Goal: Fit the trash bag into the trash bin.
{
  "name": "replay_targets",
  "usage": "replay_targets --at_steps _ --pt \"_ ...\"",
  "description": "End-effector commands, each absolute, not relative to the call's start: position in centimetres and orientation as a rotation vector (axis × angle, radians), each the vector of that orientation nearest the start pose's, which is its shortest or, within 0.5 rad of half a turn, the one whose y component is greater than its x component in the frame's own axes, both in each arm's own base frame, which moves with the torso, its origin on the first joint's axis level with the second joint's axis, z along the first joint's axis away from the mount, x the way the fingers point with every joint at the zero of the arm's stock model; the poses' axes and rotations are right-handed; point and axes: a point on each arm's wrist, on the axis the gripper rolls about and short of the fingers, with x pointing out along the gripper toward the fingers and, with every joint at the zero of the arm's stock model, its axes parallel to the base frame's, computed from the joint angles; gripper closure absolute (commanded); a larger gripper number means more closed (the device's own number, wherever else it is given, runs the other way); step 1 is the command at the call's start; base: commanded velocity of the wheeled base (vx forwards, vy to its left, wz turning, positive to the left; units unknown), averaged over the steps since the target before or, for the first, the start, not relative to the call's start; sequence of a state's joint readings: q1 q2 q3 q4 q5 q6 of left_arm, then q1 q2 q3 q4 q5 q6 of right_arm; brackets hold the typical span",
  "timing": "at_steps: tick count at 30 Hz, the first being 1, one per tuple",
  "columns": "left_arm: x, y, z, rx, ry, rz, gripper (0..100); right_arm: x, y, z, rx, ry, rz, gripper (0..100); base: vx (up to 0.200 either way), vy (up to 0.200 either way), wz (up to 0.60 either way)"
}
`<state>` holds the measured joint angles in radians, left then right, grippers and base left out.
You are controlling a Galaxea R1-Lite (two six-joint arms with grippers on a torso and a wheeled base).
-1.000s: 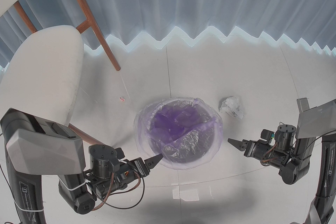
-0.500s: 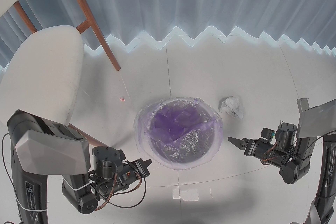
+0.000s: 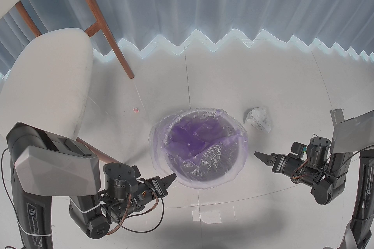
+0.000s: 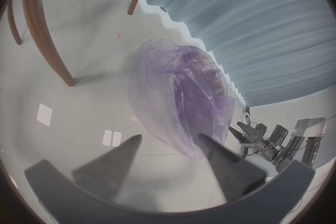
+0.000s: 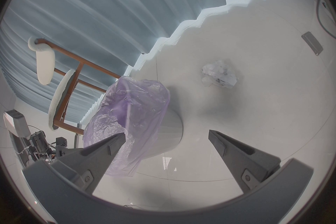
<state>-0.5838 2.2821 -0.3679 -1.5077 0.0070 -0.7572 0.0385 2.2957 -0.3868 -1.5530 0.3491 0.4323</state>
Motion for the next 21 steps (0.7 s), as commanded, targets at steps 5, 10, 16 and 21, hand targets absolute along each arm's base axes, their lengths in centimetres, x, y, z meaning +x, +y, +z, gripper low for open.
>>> replay_targets --at_steps 5,10,16,21 --pt "26.3 -17.1 -0.1 -0.617 0.539 -0.383 0 30.7 2.0 0.1 0.475 0.416 0.307 0 0.0 0.0 0.0" --pt "27.3 -17.7 -0.7 -0.621 0.529 -0.385 0 30.7 2.0 0.0 0.476 0.419 0.307 0 0.0 0.0 0.0" --pt "27.3 -17.7 -1.2 -0.618 0.541 -0.382 100 30.7 2.0 0.1 0.475 0.416 0.307 0 0.0 0.0 0.0" --pt "27.2 -17.6 -1.0 -0.617 0.537 -0.377 100 30.7 2.0 0.1 0.475 0.416 0.307 0 0.0 0.0 0.0"
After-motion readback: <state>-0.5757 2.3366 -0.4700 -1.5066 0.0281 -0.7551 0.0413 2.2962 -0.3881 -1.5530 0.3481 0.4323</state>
